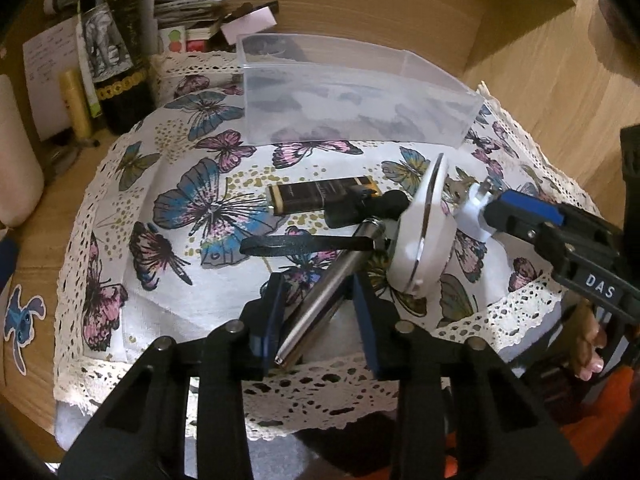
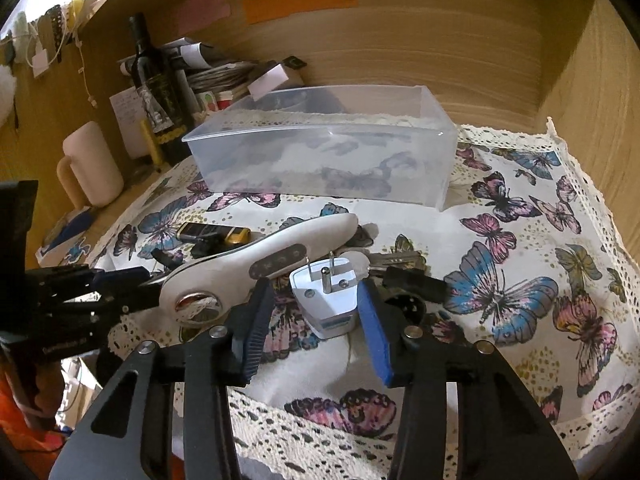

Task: Organize rigid objects
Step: 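Grasp the silver metal cylinder with the left tool while the right tool grasps the white plug adapter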

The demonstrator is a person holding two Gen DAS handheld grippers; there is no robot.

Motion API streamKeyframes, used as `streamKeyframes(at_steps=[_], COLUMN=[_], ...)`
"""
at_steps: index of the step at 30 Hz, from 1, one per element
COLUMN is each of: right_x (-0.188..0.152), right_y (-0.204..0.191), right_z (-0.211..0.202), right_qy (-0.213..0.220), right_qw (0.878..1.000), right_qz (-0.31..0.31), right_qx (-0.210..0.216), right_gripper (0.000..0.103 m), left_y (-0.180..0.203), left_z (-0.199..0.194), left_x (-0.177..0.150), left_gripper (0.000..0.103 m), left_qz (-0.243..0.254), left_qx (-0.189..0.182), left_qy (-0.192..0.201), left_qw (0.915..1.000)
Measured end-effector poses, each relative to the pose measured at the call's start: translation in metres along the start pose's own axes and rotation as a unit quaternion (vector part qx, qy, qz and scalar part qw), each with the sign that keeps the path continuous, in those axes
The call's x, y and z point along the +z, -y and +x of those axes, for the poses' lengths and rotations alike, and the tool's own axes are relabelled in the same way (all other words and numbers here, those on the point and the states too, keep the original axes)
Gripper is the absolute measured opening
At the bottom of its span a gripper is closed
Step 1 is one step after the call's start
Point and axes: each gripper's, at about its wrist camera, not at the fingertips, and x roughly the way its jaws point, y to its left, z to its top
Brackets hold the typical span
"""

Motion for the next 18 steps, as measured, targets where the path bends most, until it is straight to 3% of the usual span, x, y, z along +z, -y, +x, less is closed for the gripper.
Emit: streamKeyframes(at_steps=[13,18], right_x=[0.001,0.001], right_y=[0.001,0.001], right_z=[0.025,0.024], right_qy=[-0.039,-0.036], right_qw=[0.999,0.999], right_qz=[0.010,0.012], right_qx=[0.007,0.007], right_gripper=[0.037,0.037], left_y=[0.022,0.020], left_z=[0.021,0.021], left_x=[0.015,0.018], left_gripper=[0.035,0.015], left_qz=[0.076,0.090], left_qx=[0.004,-0.010], left_qy=[-0.008,-0.012], left_qw=[0.9970,0.9958])
